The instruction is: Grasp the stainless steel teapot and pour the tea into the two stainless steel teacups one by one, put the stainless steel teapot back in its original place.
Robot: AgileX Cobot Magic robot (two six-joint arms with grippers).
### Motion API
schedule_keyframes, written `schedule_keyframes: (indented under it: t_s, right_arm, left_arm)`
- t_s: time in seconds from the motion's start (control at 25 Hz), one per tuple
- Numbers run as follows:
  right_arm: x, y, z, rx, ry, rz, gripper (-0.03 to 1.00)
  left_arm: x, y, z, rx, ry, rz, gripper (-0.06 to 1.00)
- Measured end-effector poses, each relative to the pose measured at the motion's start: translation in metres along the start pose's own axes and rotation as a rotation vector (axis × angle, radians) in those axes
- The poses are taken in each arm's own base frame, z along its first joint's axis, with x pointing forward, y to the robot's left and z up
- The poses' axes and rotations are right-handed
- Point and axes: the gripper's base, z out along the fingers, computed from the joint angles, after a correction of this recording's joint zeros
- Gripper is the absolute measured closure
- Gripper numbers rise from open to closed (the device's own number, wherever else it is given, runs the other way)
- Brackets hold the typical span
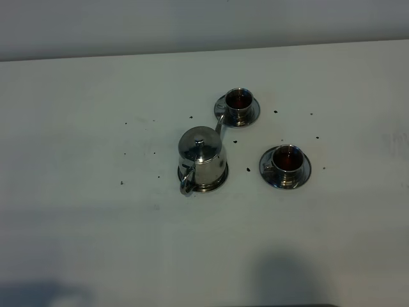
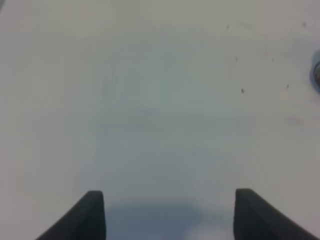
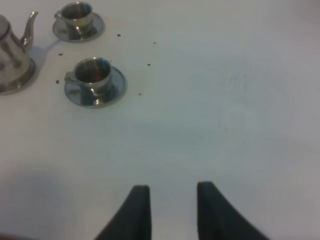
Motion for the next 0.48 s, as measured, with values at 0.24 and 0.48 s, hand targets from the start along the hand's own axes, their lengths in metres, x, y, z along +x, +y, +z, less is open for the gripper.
schedule_keyframes:
  t_s: [0.24,0.48]
  right_arm:
    - [0.0000,0.0000,0.0000,0.000,0.000,0.000,0.75]
    - [0.0000,0.0000,0.0000,0.000,0.000,0.000,0.75]
  left_arm:
    - [0.0010,-0.0005,0.0000,0.005,-0.003,-0.002,0.37]
    - [0.0010,-0.0026,0.0000,0.029,-0.002,-0.012,0.37]
